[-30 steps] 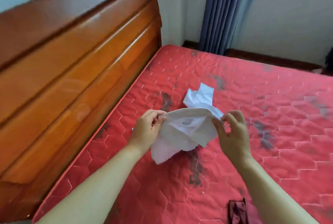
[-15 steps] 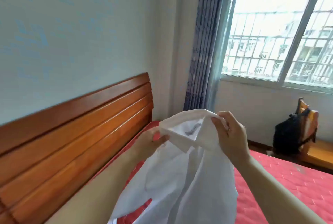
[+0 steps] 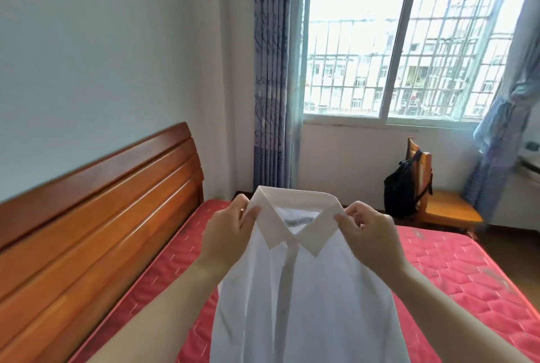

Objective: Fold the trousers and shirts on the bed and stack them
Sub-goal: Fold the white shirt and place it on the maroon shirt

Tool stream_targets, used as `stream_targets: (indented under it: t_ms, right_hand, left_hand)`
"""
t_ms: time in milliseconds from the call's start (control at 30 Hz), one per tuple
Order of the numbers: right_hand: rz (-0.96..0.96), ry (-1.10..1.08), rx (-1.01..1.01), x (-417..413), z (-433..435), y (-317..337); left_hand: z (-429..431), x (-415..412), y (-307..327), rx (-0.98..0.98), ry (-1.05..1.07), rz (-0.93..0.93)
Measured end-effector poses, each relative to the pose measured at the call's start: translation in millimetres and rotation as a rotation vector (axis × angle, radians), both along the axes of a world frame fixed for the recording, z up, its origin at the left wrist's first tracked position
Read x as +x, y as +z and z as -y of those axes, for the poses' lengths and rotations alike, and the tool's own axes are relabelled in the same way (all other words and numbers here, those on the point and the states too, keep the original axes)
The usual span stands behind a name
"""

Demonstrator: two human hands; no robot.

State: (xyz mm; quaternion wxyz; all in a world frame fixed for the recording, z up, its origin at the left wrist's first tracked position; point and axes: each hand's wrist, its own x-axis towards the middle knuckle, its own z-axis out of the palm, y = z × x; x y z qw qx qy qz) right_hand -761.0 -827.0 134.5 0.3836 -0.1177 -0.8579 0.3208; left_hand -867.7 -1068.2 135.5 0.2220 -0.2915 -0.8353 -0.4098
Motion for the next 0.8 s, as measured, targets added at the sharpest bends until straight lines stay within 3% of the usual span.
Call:
stream_targets:
  t_ms: [133,367,600,800]
  right_hand:
    - [-0.161,-0.001,-0.015,-13,51,22]
    - [-0.018,0.255,0.105,-40,83,46]
    - [-0.204,0.038,0.015,-50,48,77]
    - [-0.175,0.362,-0.226,-82,70,114]
  left_hand:
    - [-22,8,23,0.162,-0.034,0.049]
    - [-35,-9,49,0.423,-0.420,0.501]
    - [-20,-45,79,0.238,-0.428,0.269]
    - [-6,-55,120,0.277,-0.532,0.261]
